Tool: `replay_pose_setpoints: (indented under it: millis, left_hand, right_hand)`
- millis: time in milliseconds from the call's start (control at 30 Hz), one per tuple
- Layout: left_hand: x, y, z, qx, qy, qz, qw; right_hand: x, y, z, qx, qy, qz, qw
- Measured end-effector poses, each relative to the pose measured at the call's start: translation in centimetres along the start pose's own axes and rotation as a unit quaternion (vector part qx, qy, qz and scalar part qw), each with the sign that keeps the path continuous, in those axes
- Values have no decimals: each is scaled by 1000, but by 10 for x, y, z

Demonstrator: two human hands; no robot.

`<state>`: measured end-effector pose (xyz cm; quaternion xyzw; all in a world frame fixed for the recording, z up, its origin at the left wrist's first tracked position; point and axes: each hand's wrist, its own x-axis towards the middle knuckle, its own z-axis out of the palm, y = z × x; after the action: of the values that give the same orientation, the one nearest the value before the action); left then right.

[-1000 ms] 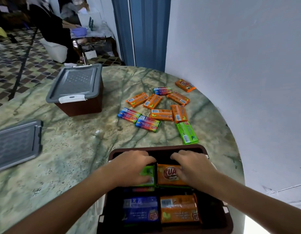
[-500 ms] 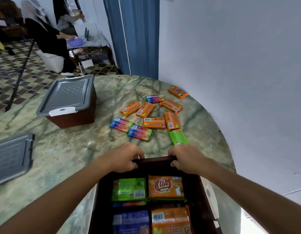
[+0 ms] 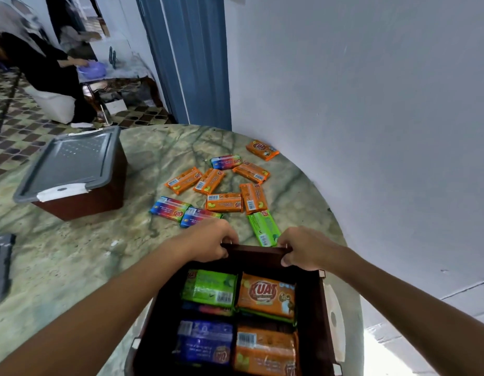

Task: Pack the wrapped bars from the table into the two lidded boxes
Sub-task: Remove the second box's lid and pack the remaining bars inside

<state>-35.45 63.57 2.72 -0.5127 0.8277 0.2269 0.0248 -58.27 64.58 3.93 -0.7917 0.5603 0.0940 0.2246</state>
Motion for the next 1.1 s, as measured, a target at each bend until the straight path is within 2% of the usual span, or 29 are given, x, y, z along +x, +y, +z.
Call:
replay_pose_setpoints:
  millis: [67,167,267,367,433,500,600,733,933,1033,1100]
  left_hand:
    - [3,-1,1,2,-2,9,1000]
    - [-2,-8,-2,-51,-1,26,998]
    - [-1,-28,-13,-168,80,2,983]
    - [16,-58,-17,-151,159,-42,975]
    - [30,-73,-14,-57,133,-63,987]
    - [43,-87,-8,55,70,-75,993]
    - [64,-105,7,162,-12,-86,983]
    - [82,-110,20,231,-23,-87,969]
    - [95,-108,24,251,-48,-102,961]
    - [93,-104,23,198,-75,-106,972]
    - [85,-98,19,150,-64,-114,980]
  right_hand:
    - [1,2,1,4,-6,4,1000]
    - [7,2,-1,-5,-61,1,998]
    - [22,4,-16,8,-127,8,992]
    - [48,3,-28,81,-61,-1,995]
    - [71,-2,-21,114,15,16,993]
    - [93,-4,-7,97,42,49,993]
    - [125,0,21,77,33,91,992]
    - [143,-3,49,-35,12,96,995]
    - [151,-1,56,-83,25,81,993]
    - [145,3,52,-79,34,66,994]
    - [137,5,44,-58,38,60,996]
